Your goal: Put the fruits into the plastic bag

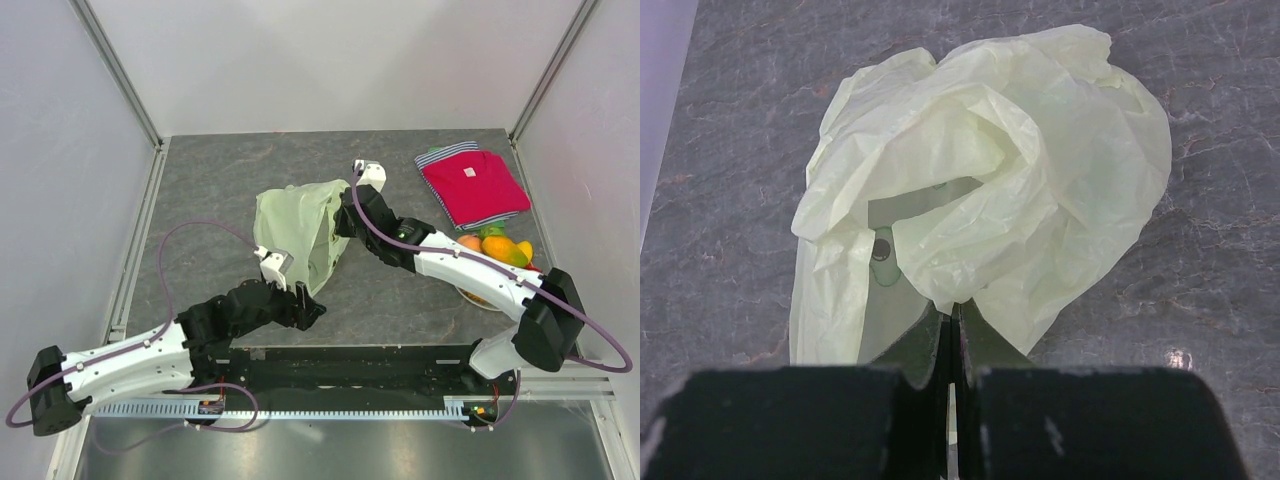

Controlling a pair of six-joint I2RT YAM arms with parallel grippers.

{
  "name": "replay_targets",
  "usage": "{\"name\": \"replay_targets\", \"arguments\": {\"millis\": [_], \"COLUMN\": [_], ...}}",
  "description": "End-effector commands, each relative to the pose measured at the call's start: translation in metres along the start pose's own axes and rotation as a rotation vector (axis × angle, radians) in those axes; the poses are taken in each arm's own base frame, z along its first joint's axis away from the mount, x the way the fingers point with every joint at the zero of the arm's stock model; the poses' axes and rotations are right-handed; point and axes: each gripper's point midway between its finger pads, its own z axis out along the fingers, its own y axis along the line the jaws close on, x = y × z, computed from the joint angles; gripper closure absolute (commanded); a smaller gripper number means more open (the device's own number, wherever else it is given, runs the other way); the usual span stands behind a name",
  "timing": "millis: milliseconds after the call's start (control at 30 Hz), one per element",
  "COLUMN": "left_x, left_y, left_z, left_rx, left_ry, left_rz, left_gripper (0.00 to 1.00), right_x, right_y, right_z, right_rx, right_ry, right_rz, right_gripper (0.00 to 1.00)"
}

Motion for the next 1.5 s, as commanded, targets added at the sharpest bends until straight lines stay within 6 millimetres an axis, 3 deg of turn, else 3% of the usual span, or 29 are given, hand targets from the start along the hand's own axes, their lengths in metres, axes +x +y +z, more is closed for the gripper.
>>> {"name": "replay_targets", "arguments": {"millis": [0, 133, 233, 267, 333, 367, 400, 667, 700, 733, 900, 1100, 1133, 1167, 1200, 1233, 1333, 1467], "left_x": [-0.024, -0.017, -0.021, -0.024, -0.032, -0.042, -0.050, -0.144, -0.150, -0.158, -0.187, -0.223, -0.230, -0.227, -0.228, -0.227, -0.221, -0.217], "left_y": [-0.025, -0.024, -0.025, -0.027, -0.027, -0.032, -0.033, -0.048, -0.033, -0.043, -0.035, -0.045, -0.046, -0.036, -0.029, -0.023, -0.002, 0.013], "left_z": [0.014, 0.034, 0.043, 0.045, 0.046, 0.042, 0.039, -0.009, -0.011, -0.018, -0.032, -0.033, -0.034, -0.023, -0.018, -0.013, 0.000, -0.002], "left_rx": [0.100, 0.081, 0.072, 0.076, 0.064, 0.074, 0.075, 0.122, 0.084, 0.137, 0.215, 0.318, 0.309, 0.280, 0.245, 0.223, 0.145, 0.099], "left_ry": [-0.118, -0.095, -0.113, -0.124, -0.149, -0.176, -0.199, -0.326, -0.314, -0.298, -0.247, -0.193, -0.202, -0.170, -0.166, -0.160, -0.150, -0.155], "left_rz": [-0.086, -0.074, -0.088, -0.091, -0.101, -0.103, -0.089, 0.061, 0.070, 0.079, 0.087, 0.174, 0.201, 0.222, 0.228, 0.234, 0.255, 0.271], "left_gripper": [0.16, 0.28, 0.51, 0.67, 0.82, 0.95, 0.98, 0.98, 0.98, 0.98, 0.98, 0.98, 0.98, 0.99, 0.98, 0.98, 0.98, 0.98], "right_x": [-0.013, -0.012, -0.010, -0.009, -0.011, -0.010, -0.014, -0.030, -0.033, -0.035, -0.040, -0.037, -0.036, -0.037, -0.038, -0.039, -0.044, -0.060], "right_y": [0.004, 0.007, 0.007, 0.004, -0.001, -0.007, -0.009, -0.034, -0.035, -0.039, -0.056, -0.080, -0.083, -0.090, -0.092, -0.092, -0.083, -0.073], "right_z": [-0.010, -0.011, -0.013, -0.013, -0.019, -0.019, -0.024, -0.043, -0.047, -0.050, -0.063, -0.067, -0.066, -0.064, -0.063, -0.062, -0.065, -0.093], "right_rx": [-0.013, -0.029, -0.036, -0.028, -0.019, 0.000, 0.002, 0.026, 0.024, 0.033, 0.076, 0.121, 0.129, 0.148, 0.153, 0.153, 0.109, 0.043], "right_ry": [-0.037, -0.028, -0.019, -0.021, -0.032, -0.037, -0.050, -0.061, -0.064, -0.058, -0.044, 0.005, 0.007, 0.008, 0.009, 0.011, 0.025, -0.001], "right_rz": [0.021, 0.027, 0.025, 0.023, 0.021, 0.017, 0.016, -0.045, -0.055, -0.079, -0.136, -0.168, -0.168, -0.165, -0.167, -0.172, -0.198, -0.184], "right_gripper": [1.00, 1.00, 1.00, 1.00, 1.00, 1.00, 1.00, 1.00, 1.00, 1.00, 0.95, 0.88, 0.83, 0.66, 0.59, 0.46, 0.23, 0.13]}}
